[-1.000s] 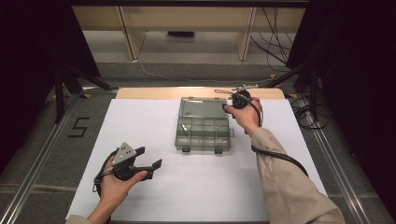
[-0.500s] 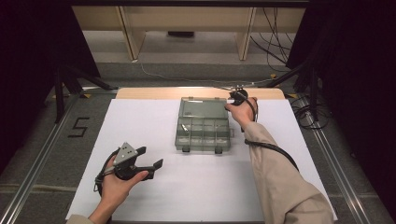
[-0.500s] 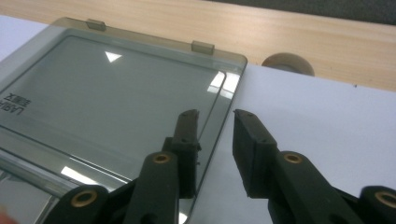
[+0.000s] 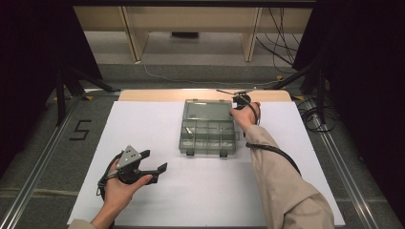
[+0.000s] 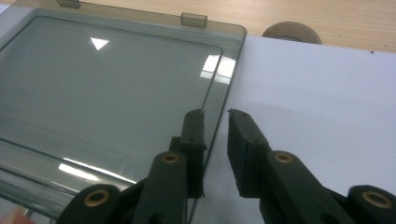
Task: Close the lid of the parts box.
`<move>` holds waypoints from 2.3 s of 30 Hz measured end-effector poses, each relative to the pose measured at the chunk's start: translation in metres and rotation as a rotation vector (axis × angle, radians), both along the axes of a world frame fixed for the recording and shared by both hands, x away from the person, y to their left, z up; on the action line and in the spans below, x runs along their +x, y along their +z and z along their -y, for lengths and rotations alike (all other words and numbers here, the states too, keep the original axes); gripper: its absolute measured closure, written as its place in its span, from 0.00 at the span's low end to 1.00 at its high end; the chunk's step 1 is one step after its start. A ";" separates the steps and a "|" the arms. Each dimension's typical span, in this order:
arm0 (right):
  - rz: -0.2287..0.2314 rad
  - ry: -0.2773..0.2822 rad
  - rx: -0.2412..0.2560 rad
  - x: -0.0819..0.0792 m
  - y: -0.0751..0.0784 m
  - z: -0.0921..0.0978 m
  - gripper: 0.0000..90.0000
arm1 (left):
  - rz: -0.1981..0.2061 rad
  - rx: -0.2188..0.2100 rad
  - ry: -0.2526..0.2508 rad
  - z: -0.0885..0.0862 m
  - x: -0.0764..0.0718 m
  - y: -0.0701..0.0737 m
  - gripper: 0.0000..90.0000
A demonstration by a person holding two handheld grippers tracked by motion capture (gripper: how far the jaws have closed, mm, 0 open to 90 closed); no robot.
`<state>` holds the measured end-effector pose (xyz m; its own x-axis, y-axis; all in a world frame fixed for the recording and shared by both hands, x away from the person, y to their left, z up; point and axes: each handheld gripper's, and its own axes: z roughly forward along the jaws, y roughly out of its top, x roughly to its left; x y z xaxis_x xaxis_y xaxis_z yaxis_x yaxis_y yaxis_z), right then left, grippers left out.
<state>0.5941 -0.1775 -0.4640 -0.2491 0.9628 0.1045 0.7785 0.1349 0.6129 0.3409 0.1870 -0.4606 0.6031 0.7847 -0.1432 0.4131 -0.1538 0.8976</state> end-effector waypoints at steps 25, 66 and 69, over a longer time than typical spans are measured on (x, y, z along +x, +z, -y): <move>-0.010 -0.140 0.016 -0.003 0.006 -0.009 0.99 | -0.004 0.014 0.006 -0.001 0.005 -0.001 0.20; 0.197 -0.069 0.014 -0.028 0.012 0.000 0.99 | -0.306 0.062 0.167 0.060 0.228 0.031 0.63; 0.214 -0.060 0.010 -0.030 0.012 0.001 0.99 | -0.338 0.061 0.190 0.062 0.235 0.022 0.68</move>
<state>0.5642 -0.1781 -0.4522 -0.2086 0.9758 0.0654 0.6373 0.0849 0.7660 0.5757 0.1252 -0.4388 0.3731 0.8911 -0.2581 0.7100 -0.0952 0.6977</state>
